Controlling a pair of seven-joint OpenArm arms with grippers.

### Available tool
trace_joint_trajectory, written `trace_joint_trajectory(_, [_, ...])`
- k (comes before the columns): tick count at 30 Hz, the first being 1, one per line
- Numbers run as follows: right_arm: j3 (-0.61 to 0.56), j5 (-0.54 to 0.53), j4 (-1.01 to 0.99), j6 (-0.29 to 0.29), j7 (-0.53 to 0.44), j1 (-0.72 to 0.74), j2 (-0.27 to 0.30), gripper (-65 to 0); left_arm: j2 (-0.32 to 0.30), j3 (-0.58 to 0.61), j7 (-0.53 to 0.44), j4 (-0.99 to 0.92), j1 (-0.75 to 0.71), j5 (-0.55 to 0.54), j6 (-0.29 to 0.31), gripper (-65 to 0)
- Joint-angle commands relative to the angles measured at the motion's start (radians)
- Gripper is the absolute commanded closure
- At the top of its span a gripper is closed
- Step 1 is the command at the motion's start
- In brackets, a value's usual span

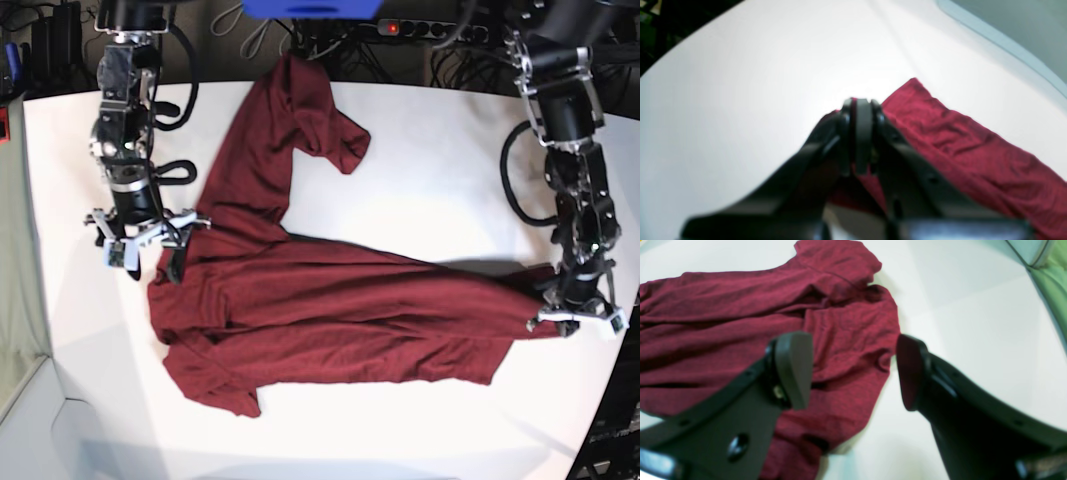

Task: Layout the t-shirt on the table in an organized manner, then fold the t-shirt properly
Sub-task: 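Move both grippers to the shirt's shoulder edge and grasp it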

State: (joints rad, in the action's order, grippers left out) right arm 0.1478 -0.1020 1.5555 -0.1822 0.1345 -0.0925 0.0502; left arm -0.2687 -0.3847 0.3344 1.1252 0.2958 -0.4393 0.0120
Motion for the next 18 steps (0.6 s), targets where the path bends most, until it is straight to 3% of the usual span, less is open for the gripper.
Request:
trace_joint_trajectory(1, [-0.001, -0.005, 0.02, -0.003, -0.029, 0.017, 0.004, -40.0, -0.019, -0.003, -0.018, -0.015, 0.032, -0.002, 0.006, -0.2])
trace_joint_trajectory(10, [-0.003, 0.002, 0.018, -0.003, -0.029, 0.023, -0.029, -40.0, -0.025, -0.001, -0.008, -0.198, 0.139, -0.002, 0.006, -2.1])
trace_joint_trajectory(12, [-0.003, 0.002, 0.018, -0.003, -0.029, 0.023, -0.029, -40.0, -0.025, 0.005, -0.007, -0.196, 0.145, -0.002, 0.006, -9.6])
trace_joint_trajectory(18, [0.0, 0.002, 0.013, -0.003, -0.029, 0.023, -0.029, -40.0, -0.027, 0.057, -0.013, -0.113, 0.116, -0.008, 0.007, -42.8])
